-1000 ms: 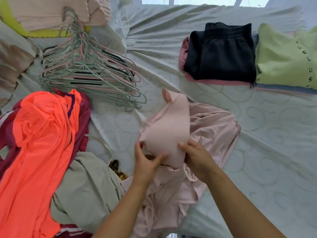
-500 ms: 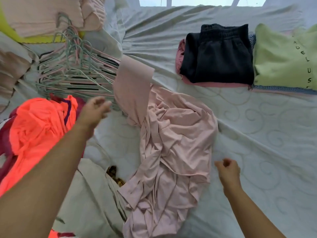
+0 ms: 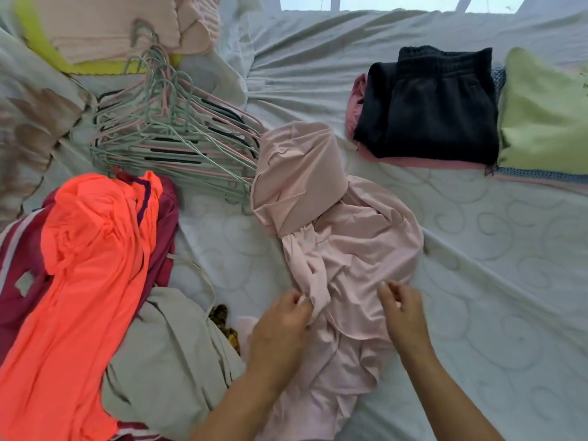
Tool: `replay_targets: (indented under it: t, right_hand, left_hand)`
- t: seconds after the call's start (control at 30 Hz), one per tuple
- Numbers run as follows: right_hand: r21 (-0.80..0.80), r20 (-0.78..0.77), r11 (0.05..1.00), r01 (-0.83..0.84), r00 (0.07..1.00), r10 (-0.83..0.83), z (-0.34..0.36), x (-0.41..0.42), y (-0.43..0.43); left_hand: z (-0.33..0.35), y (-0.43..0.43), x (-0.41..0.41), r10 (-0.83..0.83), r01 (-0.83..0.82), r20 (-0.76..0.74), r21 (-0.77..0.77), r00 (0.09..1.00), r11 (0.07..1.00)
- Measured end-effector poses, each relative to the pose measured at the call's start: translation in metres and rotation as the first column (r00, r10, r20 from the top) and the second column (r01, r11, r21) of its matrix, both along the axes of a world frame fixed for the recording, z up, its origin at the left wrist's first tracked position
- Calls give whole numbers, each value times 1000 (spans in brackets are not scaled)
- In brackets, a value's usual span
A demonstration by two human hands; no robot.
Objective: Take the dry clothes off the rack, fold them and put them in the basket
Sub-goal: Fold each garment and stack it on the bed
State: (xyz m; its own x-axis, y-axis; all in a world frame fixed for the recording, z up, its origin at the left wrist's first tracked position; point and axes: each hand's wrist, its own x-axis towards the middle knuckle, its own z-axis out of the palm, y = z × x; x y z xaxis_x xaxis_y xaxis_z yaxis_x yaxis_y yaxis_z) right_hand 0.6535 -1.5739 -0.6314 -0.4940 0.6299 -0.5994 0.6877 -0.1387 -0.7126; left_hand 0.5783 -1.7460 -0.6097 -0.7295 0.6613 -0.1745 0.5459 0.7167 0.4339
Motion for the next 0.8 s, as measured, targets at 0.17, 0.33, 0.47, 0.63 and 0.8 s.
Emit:
replay_targets:
  t: [0.17,0.33,0.47,0.63,0.8]
  right_hand:
    - [-378,-93,907,-185,982,161,31,-38,6]
    - [-244,-164,962,124,972,-167,42,9,125]
    - [-17,-100,947,322,942,-322,38,86,227]
    - [179,163,971,159,968,-189,22,118,228]
    - [155,127,986,-63,991,43,-17,118,167]
  left_hand:
    - [11,43,41,-117,62,364,159,924,985]
    - [3,43,64,-6,-224,633,284,775,932]
    - [-28,38,61,222,-316,525,95,822,944]
    - [-52,53,33,485,-474,303,-113,820,873]
    - [-55,89,36,416,-376,522,-188,744,908]
